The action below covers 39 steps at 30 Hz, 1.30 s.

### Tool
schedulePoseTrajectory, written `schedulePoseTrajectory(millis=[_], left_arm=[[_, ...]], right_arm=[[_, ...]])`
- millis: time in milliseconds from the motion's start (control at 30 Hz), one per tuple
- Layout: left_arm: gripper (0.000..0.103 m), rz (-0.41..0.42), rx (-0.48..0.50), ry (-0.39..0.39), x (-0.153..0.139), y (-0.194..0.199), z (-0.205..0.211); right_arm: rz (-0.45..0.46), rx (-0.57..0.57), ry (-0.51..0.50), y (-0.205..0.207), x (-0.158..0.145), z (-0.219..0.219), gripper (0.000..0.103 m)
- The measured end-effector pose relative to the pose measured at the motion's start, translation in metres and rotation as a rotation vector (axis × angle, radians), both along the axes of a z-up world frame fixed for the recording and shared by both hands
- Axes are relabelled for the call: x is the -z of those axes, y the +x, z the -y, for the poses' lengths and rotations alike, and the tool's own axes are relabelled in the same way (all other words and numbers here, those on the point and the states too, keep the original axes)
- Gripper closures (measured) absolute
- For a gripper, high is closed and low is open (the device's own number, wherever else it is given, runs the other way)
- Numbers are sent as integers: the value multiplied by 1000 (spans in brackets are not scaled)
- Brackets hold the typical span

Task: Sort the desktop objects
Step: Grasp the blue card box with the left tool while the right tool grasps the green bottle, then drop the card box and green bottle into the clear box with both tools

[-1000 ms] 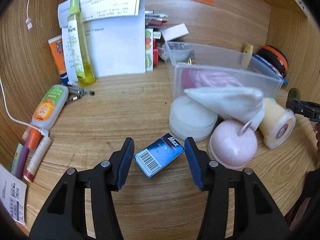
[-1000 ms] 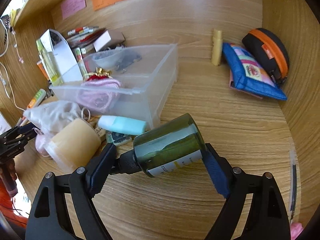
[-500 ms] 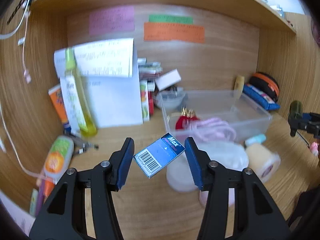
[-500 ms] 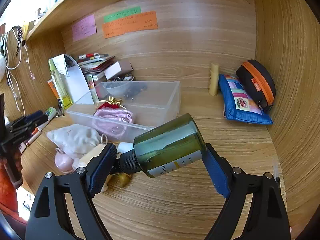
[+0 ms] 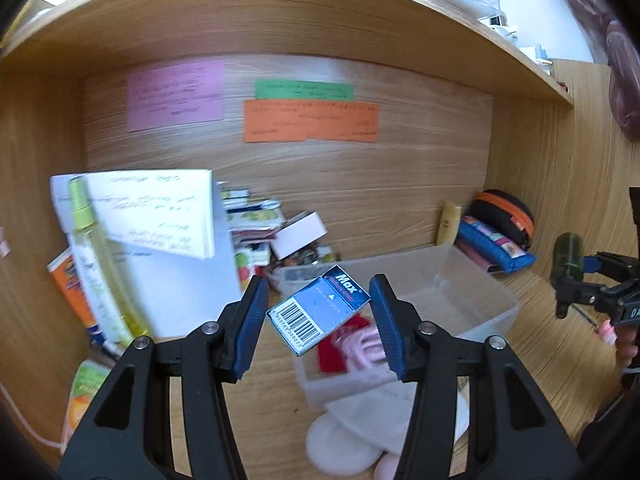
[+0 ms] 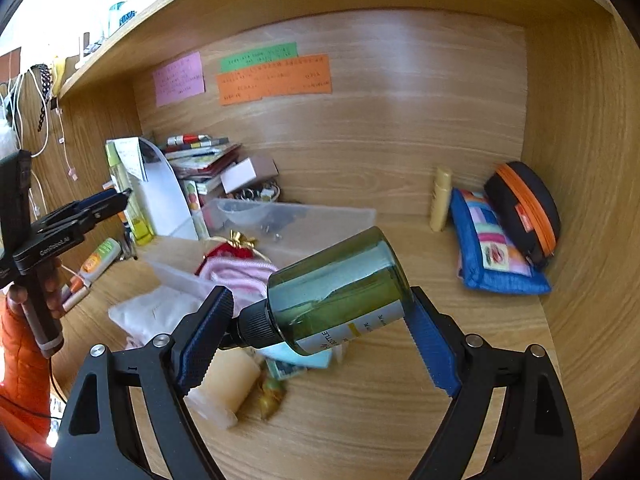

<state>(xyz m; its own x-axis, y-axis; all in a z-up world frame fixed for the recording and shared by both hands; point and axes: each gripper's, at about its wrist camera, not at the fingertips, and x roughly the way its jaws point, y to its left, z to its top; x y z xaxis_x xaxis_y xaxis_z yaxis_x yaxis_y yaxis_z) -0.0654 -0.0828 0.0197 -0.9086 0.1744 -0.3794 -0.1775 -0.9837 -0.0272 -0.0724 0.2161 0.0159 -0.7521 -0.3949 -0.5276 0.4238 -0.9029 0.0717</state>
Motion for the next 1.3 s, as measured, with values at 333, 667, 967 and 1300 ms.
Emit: schedulePoseTrajectory(millis=[333, 667, 967, 1300], left_arm=[[51, 10, 48, -2, -5, -35, -21], [51, 90, 45, 9, 1, -79, -40], [51, 199, 73, -19, 31, -108, -55], [51, 243, 85, -55, 45, -109, -60]], right_arm=[[-14, -86, -14, -32, -9, 31, 18], [54, -147, 0, -95, 0, 73, 18], [127, -147, -7, -115, 29, 74, 18], [182, -154, -22, -122, 42, 67, 18]])
